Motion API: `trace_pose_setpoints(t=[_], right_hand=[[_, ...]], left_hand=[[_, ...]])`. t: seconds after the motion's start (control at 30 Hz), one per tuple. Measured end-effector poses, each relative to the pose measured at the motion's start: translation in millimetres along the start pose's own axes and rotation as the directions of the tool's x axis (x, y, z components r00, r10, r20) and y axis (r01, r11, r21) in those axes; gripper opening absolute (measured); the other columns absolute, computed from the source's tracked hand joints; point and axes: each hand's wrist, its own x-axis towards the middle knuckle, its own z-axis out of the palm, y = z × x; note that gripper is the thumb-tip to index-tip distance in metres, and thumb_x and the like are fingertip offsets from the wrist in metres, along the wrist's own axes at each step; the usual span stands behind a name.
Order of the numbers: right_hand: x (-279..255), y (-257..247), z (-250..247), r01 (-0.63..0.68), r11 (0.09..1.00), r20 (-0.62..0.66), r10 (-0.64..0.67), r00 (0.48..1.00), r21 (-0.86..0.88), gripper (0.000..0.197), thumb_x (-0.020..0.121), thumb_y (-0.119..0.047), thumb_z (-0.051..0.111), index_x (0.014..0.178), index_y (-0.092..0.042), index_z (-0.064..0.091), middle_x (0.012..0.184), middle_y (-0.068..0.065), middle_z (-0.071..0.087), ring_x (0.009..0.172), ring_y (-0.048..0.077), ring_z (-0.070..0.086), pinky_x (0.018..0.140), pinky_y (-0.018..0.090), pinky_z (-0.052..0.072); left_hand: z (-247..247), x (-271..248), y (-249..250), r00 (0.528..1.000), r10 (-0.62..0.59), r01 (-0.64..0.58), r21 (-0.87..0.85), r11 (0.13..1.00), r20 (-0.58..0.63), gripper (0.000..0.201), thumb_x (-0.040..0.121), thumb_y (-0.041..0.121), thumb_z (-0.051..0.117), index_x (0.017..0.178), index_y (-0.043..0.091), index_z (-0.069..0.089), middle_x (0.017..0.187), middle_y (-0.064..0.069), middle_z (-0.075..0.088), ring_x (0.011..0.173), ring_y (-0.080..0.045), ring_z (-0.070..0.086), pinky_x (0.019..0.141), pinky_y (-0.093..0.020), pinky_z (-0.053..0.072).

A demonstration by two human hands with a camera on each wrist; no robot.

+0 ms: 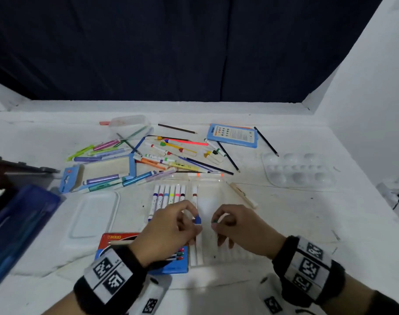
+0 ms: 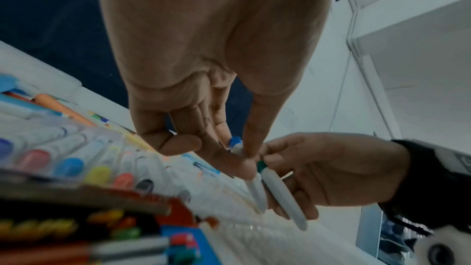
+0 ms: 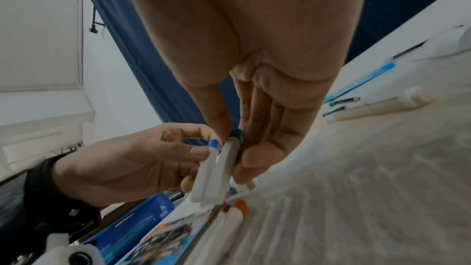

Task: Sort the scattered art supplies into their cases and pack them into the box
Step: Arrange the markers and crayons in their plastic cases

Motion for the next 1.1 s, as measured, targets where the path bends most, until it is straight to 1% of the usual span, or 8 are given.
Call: trace_pose_setpoints(t=[0.13,0.2,0.47,0.57,0.73,0.87,0.97,1.1], right_hand=[[6,9,9,-0.045,0.999,0.038,0.045,0.998,-0.003,0.008,0.092,-0.013,0.065,0.09,-0.005,0.063,0.074,0.011,0.073,0.066,0.026,0.072,0.065,0.034,0.061],[7,10,10,-0.05,0.999,0.036,0.05,0.998,-0.018,0.009,0.091,-0.013,0.067,0.091,-0.004,0.064,0.079,0.011,0.073,0.066,0.023,0.073,0.068,0.035,0.062],[6,10,10,0.047,0.932,0.049,-0.032,0.998,-0.36,0.026,0.079,-0.017,0.078,0.103,-0.012,0.069,0.087,-0.006,0.07,0.066,0.0,0.06,0.067,0.011,0.05],[2,8,16,0.121,0.875,0.037,-0.117,0.992,-0.469,0.034,0.08,-0.02,0.077,0.112,-0.016,0.065,0.093,-0.009,0.061,0.077,0.003,0.054,0.07,0.01,0.043],[-6,2,21,0.189,0.795,0.058,-0.191,0.98,-0.577,0.035,0.084,-0.02,0.072,0.117,-0.019,0.063,0.107,-0.004,0.054,0.088,0.01,0.053,0.077,0.021,0.045],[-8,-3,24,0.239,0.739,0.125,-0.208,0.97,-0.63,0.039,0.087,-0.02,0.068,0.125,-0.023,0.062,0.116,-0.005,0.057,0.103,0.012,0.054,0.088,0.023,0.045],[-7,-6,25,0.265,0.709,0.166,-0.207,0.964,-0.654,0.04,0.088,-0.02,0.066,0.128,-0.022,0.062,0.12,-0.004,0.057,0.107,0.013,0.053,0.091,0.024,0.044],[-6,-6,26,0.298,0.68,0.201,-0.22,0.954,-0.67,0.038,0.089,-0.018,0.066,0.127,-0.022,0.063,0.12,-0.005,0.056,0.11,0.012,0.051,0.094,0.025,0.044]], left_hand=[[9,0,-9,0.998,-0.048,0.047,0.02,0.999,0.047,0.016,0.088,0.017,0.074,0.095,0.015,0.06,0.072,-0.006,0.073,0.068,-0.016,0.073,0.073,-0.043,0.061],[12,1,-10,0.997,-0.053,0.048,0.09,0.995,0.052,0.019,0.086,0.022,0.076,0.095,0.015,0.061,0.076,-0.005,0.074,0.067,-0.013,0.072,0.07,-0.036,0.06],[18,4,-10,0.998,0.041,-0.067,0.593,0.802,0.057,0.032,0.081,0.056,0.071,0.099,0.031,0.063,0.092,0.011,0.061,0.085,-0.008,0.057,0.075,-0.028,0.049],[17,6,-7,0.997,0.062,-0.082,0.676,0.732,0.054,0.046,0.08,0.061,0.07,0.115,0.033,0.061,0.103,0.009,0.059,0.093,-0.01,0.055,0.079,-0.027,0.046],[12,10,-9,0.994,0.081,-0.112,0.659,0.743,0.078,0.042,0.091,0.048,0.064,0.129,0.031,0.061,0.103,0.012,0.058,0.091,-0.007,0.052,0.079,-0.023,0.043],[2,17,-10,0.994,0.089,-0.111,0.671,0.733,0.067,0.024,0.095,0.041,0.06,0.114,0.031,0.071,0.108,0.011,0.067,0.101,-0.011,0.06,0.087,-0.029,0.05],[0,23,-11,0.994,0.059,-0.104,0.682,0.724,0.089,0.02,0.092,0.043,0.065,0.101,0.03,0.076,0.098,0.013,0.07,0.092,-0.01,0.064,0.082,-0.029,0.052],[1,28,-10,0.994,0.054,-0.105,0.711,0.695,0.094,0.021,0.091,0.045,0.064,0.101,0.029,0.075,0.098,0.01,0.071,0.091,-0.011,0.064,0.082,-0.027,0.051]])
